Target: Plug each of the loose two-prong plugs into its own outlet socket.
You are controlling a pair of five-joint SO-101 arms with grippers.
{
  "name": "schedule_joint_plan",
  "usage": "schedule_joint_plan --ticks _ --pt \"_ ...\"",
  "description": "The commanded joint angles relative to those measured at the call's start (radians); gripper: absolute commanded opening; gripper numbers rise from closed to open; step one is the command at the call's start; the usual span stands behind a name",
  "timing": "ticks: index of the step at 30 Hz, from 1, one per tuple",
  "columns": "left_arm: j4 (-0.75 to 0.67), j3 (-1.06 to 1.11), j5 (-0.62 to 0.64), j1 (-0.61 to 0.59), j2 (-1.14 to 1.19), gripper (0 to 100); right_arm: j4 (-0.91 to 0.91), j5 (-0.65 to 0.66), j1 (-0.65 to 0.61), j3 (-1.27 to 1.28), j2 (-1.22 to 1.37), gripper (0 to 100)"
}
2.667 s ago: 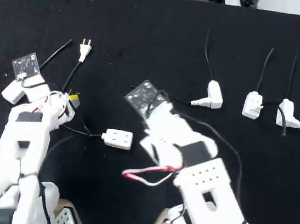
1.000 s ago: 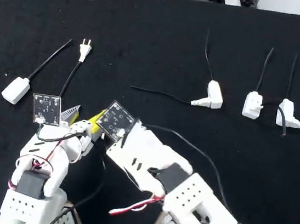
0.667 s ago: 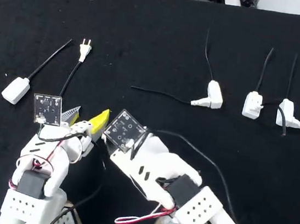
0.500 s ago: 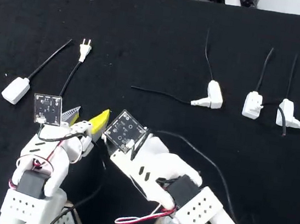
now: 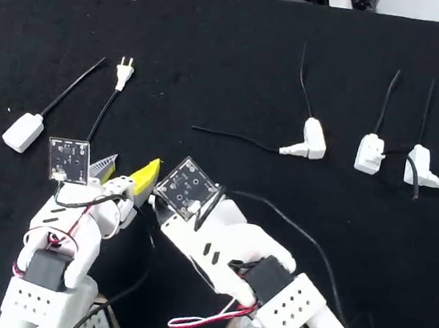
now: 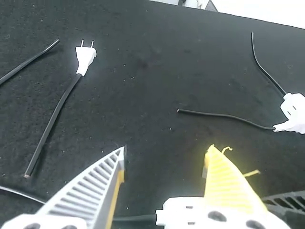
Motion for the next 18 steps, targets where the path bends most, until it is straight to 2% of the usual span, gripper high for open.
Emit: schedule_joint_plan --ticks 1,5,18 --pt "0.002 0.001 0.003 0.018 0.012 26 -0.046 -0.040 0.017 -0.015 -0.048 1.0" --pt "0.002 0.001 0.003 0.018 0.012 26 -0.046 -0.098 0.017 -0.015 -0.050 1.0" --pt "0.002 0.001 0.003 0.016 0.012 26 -0.038 -0.103 0.018 -0.015 -0.039 1.0"
